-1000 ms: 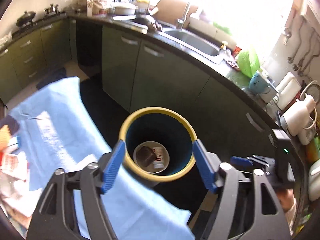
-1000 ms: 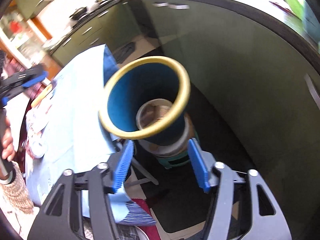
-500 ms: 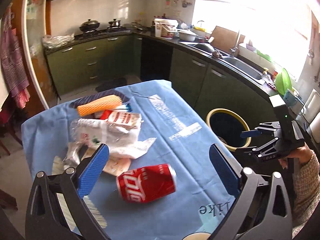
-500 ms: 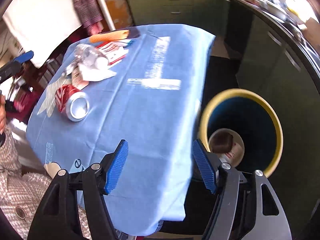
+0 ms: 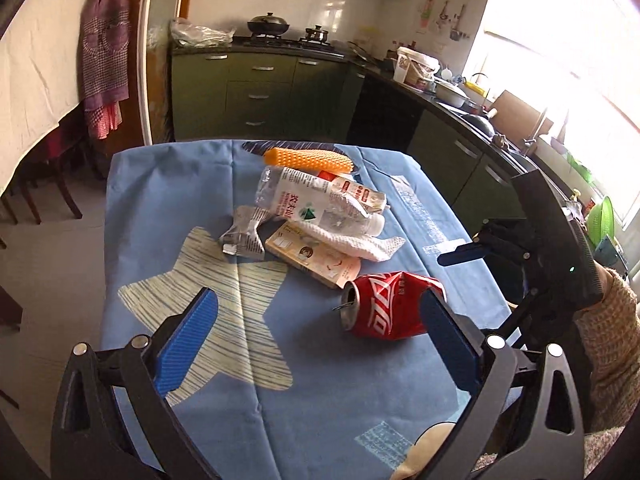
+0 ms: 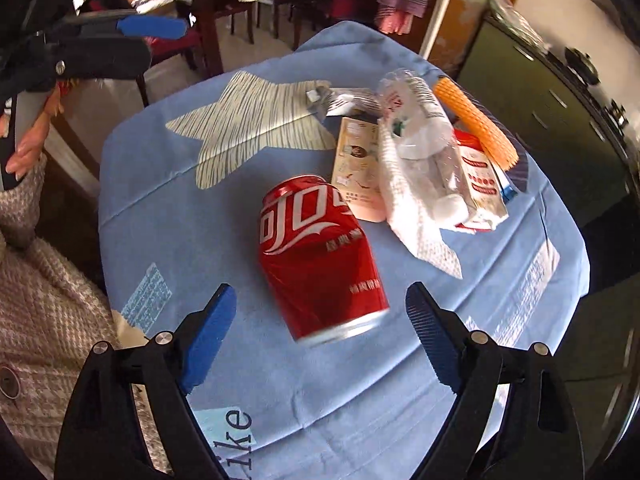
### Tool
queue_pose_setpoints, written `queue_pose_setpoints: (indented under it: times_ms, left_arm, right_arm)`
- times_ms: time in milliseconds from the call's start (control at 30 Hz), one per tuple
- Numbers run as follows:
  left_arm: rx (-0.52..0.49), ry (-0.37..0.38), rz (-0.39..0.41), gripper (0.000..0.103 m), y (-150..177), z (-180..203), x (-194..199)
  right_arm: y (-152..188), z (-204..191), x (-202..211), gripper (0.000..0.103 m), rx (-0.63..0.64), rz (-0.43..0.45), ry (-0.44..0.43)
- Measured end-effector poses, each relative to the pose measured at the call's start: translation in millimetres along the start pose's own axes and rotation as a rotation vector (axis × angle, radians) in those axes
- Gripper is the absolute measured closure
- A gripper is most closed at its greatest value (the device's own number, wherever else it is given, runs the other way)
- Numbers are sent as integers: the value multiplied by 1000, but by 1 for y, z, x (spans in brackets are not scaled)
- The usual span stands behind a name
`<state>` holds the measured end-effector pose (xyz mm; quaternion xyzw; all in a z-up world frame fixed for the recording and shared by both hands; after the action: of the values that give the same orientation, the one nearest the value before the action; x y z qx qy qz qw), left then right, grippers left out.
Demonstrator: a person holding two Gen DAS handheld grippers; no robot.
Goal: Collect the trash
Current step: 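Grasp the red Coca-Cola can with the right gripper, then lift the Coca-Cola can and carry it toward the bin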
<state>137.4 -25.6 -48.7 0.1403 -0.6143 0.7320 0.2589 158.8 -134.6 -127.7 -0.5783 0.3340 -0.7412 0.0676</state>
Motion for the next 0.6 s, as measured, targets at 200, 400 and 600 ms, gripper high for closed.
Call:
queue_pose_setpoints:
  times_ms: [200, 400, 600]
  left_arm:
    - [29, -13, -1, 7, 2, -15, 3]
    - [33, -3, -4, 7, 5, -17, 3]
    - [35, 7, -16, 7, 8, -14, 2]
  right_arm:
    - [5, 0, -36, 17, 101, -75, 42]
    - [11, 2, -52, 18, 121, -102, 50]
    - [18, 5, -56, 27, 110, -116, 54]
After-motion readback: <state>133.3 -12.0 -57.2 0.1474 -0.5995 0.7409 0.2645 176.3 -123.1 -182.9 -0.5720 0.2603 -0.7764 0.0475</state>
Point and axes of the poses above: each gripper's, at about its wrist camera, not at the fingertips, and x roughly against the way its jaws point, z to its right, y to its underside, the point moved 9 cm from there along -x, roughly the way its jaws point, and after that the axes turned 13 degrees about z, right-handed, at the moved point
